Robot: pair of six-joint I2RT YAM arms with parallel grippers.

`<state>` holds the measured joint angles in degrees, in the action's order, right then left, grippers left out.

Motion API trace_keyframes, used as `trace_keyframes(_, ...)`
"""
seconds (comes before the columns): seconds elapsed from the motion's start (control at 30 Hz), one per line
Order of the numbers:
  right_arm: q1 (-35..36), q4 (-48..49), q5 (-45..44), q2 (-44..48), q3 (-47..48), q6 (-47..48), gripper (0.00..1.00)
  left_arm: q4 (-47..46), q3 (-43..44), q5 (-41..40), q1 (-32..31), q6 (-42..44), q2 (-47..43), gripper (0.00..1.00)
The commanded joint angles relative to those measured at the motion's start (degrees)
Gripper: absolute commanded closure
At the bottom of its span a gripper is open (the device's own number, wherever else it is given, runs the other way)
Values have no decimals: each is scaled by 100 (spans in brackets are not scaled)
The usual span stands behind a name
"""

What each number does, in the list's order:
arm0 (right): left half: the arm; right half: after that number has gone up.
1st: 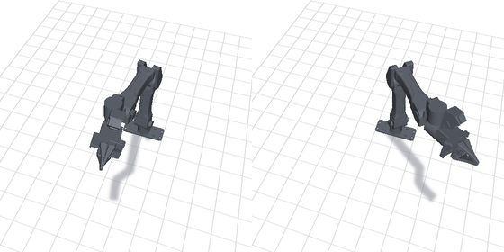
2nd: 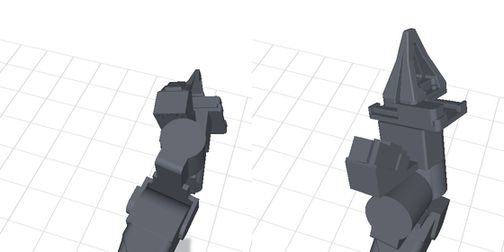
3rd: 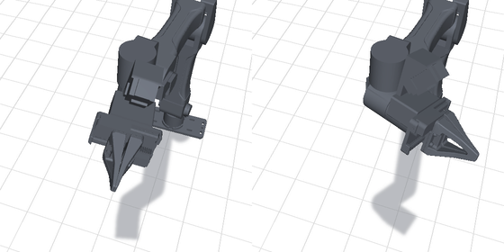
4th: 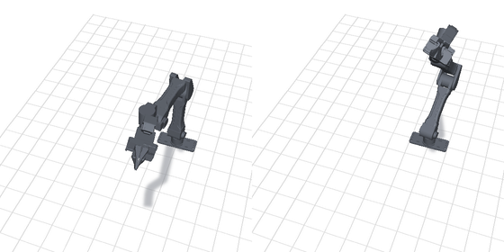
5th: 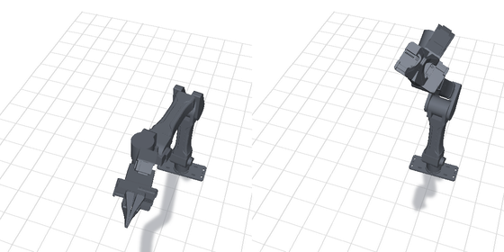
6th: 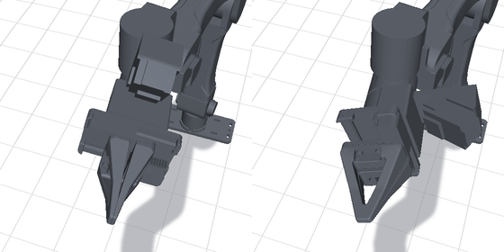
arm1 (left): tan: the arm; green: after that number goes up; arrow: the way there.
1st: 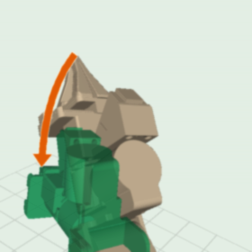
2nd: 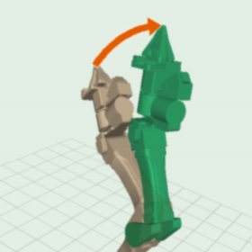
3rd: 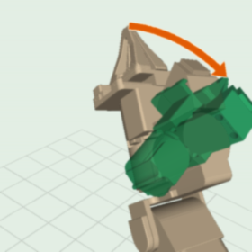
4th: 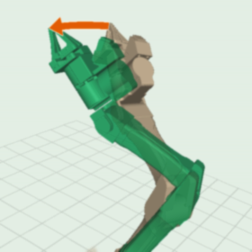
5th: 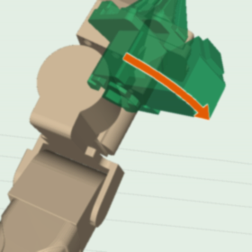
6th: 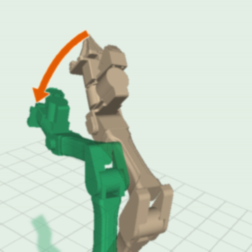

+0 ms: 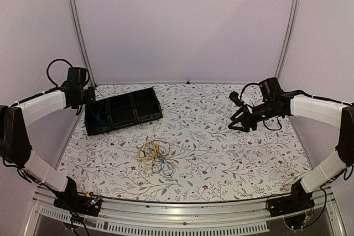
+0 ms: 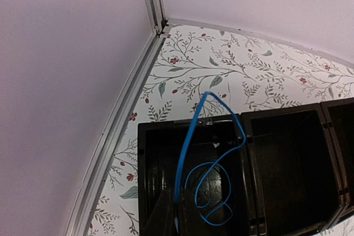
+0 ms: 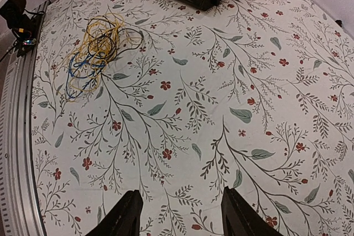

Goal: Untangle the cables

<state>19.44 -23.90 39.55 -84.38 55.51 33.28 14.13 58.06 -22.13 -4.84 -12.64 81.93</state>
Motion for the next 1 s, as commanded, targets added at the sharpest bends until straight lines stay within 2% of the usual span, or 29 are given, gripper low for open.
trace_keyframes(0.0, -18, 25, 2, 21, 7, 61, 47, -331, -142, 164, 53, -219, 309, 100)
trace_keyframes(0.33, -17, -2, -109, 52, -22, 130, 47, -421, -261, 728, 60, -380, 858, 100)
trace_keyframes(0.73, -17, -52, -131, 91, -40, 211, 47, -286, 119, 1313, 80, -488, 1769, 100)
trace_keyframes(0.97, -19, -101, -141, 30, -23, 264, 47, -97, 115, 1192, 121, -447, 1669, 100)
